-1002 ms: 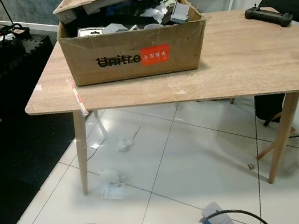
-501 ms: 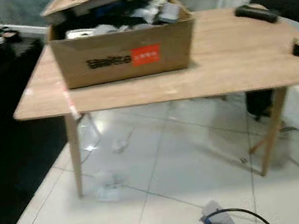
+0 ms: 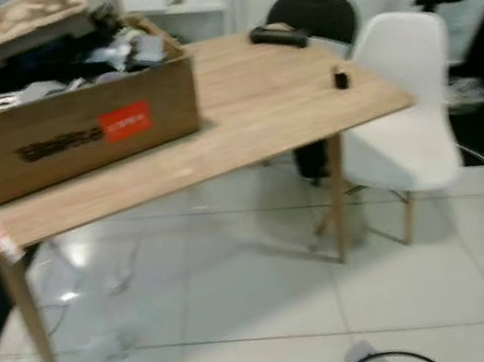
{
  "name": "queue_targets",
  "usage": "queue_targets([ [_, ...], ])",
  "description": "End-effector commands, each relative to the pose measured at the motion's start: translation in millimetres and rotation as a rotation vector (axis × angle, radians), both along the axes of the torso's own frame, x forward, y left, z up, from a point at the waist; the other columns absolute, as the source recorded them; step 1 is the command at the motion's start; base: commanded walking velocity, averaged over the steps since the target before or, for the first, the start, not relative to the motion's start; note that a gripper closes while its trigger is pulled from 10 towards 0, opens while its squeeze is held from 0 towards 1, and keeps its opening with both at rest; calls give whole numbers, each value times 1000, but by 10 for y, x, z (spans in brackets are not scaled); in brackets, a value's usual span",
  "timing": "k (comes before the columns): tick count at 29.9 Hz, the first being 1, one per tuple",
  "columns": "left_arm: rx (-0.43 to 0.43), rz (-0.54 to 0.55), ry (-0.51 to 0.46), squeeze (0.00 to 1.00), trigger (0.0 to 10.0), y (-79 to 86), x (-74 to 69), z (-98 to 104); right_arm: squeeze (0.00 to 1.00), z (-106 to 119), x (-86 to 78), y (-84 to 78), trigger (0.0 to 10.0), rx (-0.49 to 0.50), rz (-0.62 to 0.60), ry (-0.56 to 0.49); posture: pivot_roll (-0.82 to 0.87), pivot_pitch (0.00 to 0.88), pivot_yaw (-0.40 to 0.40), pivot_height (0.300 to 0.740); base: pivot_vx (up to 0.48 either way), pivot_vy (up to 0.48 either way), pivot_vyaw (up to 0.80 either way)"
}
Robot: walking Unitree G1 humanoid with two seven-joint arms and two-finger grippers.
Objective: Picking trash to rubbish bin
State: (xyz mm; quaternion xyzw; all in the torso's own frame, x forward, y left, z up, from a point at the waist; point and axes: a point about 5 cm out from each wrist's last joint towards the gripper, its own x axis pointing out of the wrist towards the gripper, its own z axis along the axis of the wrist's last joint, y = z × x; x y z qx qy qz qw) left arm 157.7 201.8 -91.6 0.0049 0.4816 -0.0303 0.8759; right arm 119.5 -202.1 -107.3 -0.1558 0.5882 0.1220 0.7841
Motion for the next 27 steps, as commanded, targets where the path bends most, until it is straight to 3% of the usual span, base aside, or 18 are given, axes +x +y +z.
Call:
queue_targets([
  [1, -4, -2, 7, 0, 10000, -17, -14, -10, 0, 3, 15, 13, 10000, 10, 6, 0, 88, 79, -17, 740, 0, 0, -775],
  [11, 1, 4, 7, 0, 10000, 6, -33, -12, 0, 7, 15, -11, 10000, 2, 20, 2, 107, 81, -26, 740, 0, 0, -778],
  [27, 7, 8, 11, 0, 10000, 27, -63, -20, 0, -7, 45, 138, 10000, 17, 37, 3, 110, 84, -28, 740, 0, 0, -780],
])
